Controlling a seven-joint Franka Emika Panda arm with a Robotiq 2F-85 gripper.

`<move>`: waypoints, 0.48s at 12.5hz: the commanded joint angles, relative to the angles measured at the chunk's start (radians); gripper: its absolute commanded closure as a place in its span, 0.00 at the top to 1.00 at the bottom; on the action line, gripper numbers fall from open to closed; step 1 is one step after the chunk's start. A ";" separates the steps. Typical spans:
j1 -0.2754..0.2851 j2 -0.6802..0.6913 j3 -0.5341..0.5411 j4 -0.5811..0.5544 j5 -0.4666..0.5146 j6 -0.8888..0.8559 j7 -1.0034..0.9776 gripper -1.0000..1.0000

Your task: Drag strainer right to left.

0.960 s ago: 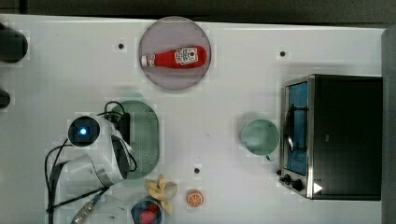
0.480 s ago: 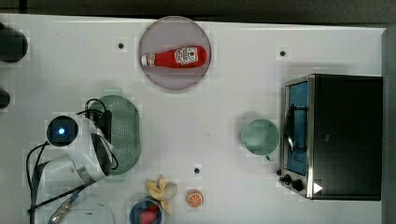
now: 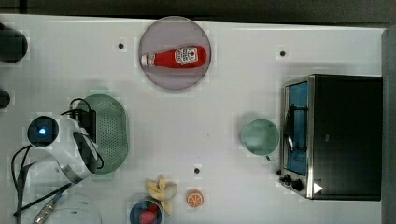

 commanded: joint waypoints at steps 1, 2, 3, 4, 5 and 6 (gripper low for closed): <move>0.032 0.019 0.008 0.053 0.028 0.012 0.046 1.00; 0.038 0.026 0.008 0.061 0.030 0.013 0.046 1.00; 0.042 0.030 0.007 0.072 0.031 0.018 0.047 1.00; 0.047 0.034 0.009 0.080 0.038 0.014 0.047 1.00; 0.050 0.036 0.008 0.085 0.043 0.015 0.047 1.00; 0.051 0.035 0.005 0.087 0.043 0.016 0.047 1.00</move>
